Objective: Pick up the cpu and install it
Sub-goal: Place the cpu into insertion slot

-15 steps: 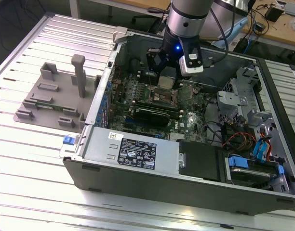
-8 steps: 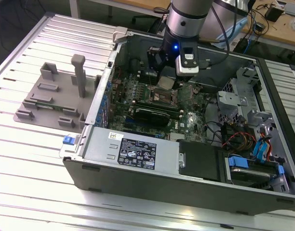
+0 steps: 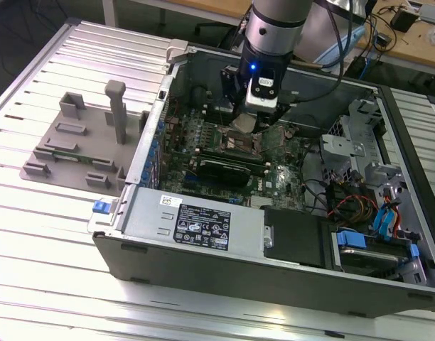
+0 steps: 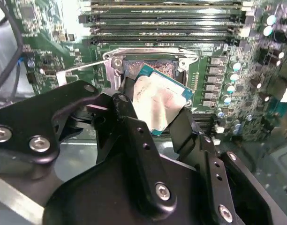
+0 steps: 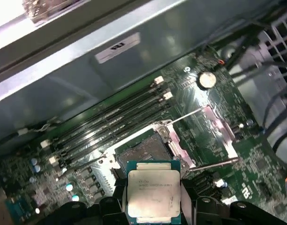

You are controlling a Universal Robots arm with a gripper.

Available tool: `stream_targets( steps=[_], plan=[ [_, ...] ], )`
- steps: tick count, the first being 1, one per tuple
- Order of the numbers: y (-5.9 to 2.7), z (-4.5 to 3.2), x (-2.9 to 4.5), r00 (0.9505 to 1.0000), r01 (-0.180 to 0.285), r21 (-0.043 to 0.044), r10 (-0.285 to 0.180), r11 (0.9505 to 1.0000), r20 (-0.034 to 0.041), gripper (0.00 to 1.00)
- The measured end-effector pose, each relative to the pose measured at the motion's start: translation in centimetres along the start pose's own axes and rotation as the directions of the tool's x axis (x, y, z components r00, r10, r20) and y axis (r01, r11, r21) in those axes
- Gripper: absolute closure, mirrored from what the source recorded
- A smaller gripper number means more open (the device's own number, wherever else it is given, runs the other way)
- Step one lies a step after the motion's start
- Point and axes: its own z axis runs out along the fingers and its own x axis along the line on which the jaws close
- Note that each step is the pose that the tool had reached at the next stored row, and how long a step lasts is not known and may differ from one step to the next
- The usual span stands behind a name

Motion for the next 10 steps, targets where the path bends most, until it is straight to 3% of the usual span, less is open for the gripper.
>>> stream_targets(
  steps=[2, 4, 5, 7, 8, 10],
  plan=[
    [0.00, 0.01, 0.00, 0.9977, -0.068, 0.0012, 0.068, 0.9977, 0.0034, 0.46],
    [0.00, 0.01, 0.00, 0.9913, -0.132, 0.0020, 0.132, 0.9913, 0.0067, 0.46],
    [0.00, 0.02, 0.00, 0.9858, -0.168, 0.0024, 0.168, 0.9859, 0.0085, 0.46],
    [0.00, 0.02, 0.00, 0.9795, -0.201, 0.0028, 0.201, 0.9795, 0.0103, 0.46],
    [0.00, 0.03, 0.00, 0.9706, -0.240, 0.0030, 0.240, 0.9706, 0.0124, 0.46],
    [0.00, 0.03, 0.00, 0.9608, -0.277, 0.0032, 0.277, 0.9609, 0.0144, 0.46]
  ],
)
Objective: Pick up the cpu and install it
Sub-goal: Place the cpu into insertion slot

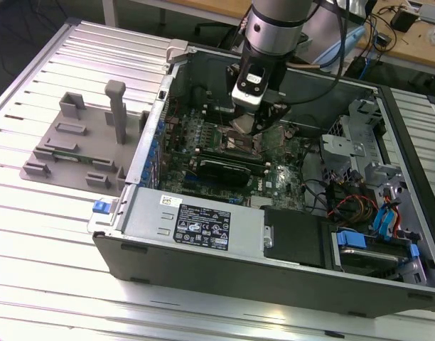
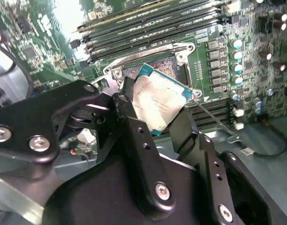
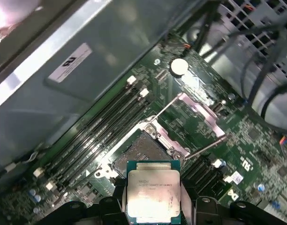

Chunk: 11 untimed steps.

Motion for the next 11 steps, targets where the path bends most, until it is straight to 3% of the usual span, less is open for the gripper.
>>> stream_targets(
  steps=[3, 6, 7, 8, 10, 11],
  plan=[
    [0.00, 0.01, 0.00, 0.9977, -0.068, 0.0012, 0.068, 0.9977, 0.0033, 0.46],
    [0.00, 0.02, 0.00, 0.9899, -0.142, 0.0022, 0.142, 0.9899, 0.0071, 0.46],
    [0.00, 0.02, 0.00, 0.9854, -0.170, 0.0025, 0.170, 0.9854, 0.0087, 0.46],
    [0.00, 0.02, 0.00, 0.9776, -0.210, 0.0029, 0.210, 0.9776, 0.0108, 0.46],
    [0.00, 0.03, 0.00, 0.9698, -0.244, 0.0031, 0.244, 0.9698, 0.0126, 0.46],
    [0.00, 0.03, 0.00, 0.9532, -0.302, 0.0034, 0.302, 0.9533, 0.0157, 0.46]
  ],
)
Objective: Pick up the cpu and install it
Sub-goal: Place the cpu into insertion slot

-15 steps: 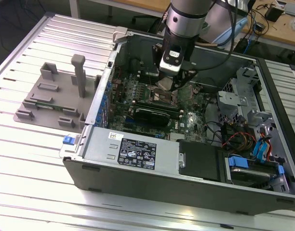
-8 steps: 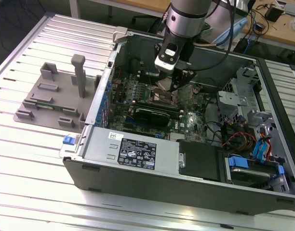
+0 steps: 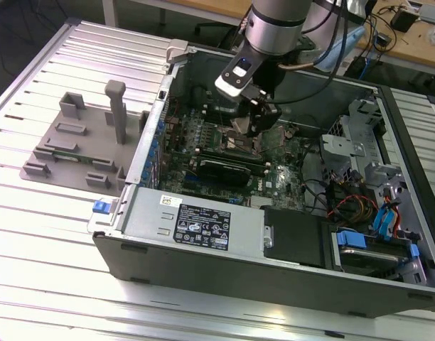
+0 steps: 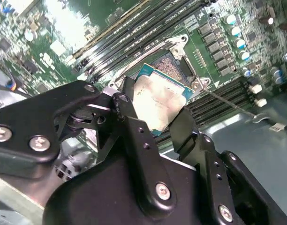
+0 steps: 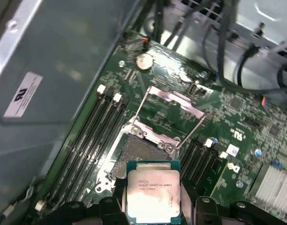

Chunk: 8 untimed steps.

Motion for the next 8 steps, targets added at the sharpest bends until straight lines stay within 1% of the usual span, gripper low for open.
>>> stream_targets(
  steps=[2, 5, 7, 8],
  plan=[
    [0.00, 0.01, 0.00, 0.9983, -0.059, 0.0010, 0.059, 0.9983, 0.0029, 0.46],
    [0.00, 0.01, 0.00, 0.9940, -0.109, 0.0017, 0.109, 0.9940, 0.0055, 0.46],
    [0.00, 0.02, 0.00, 0.9891, -0.147, 0.0022, 0.147, 0.9892, 0.0074, 0.46],
    [0.00, 0.02, 0.00, 0.9841, -0.177, 0.0026, 0.177, 0.9842, 0.0090, 0.46]
  ],
)
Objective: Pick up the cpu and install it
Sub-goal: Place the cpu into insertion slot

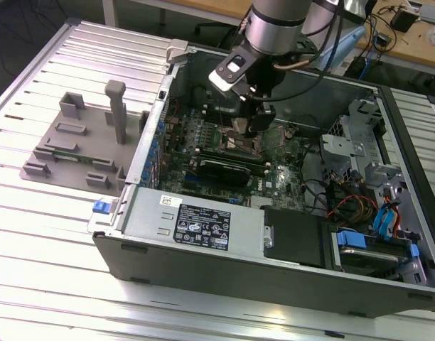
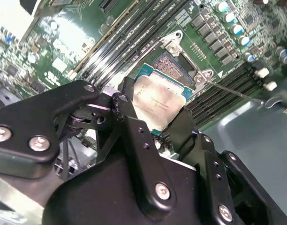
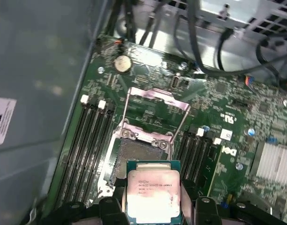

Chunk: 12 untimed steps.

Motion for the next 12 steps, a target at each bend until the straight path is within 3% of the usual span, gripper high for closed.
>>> stream_targets(
  steps=[3, 7, 9, 12],
  plan=[
    [0.00, 0.01, 0.00, 0.9978, -0.067, 0.0011, 0.067, 0.9978, 0.0033, 0.46],
    [0.00, 0.05, 0.01, 0.9872, -0.159, 0.0023, 0.159, 0.9873, 0.0080, 0.46],
    [0.00, 0.08, 0.00, 0.9820, -0.189, 0.0029, 0.189, 0.9820, 0.0099, 0.46],
    [-0.01, 0.28, 0.01, 0.9809, -0.194, 0.0026, 0.194, 0.9810, 0.0099, 0.46]
  ],
)
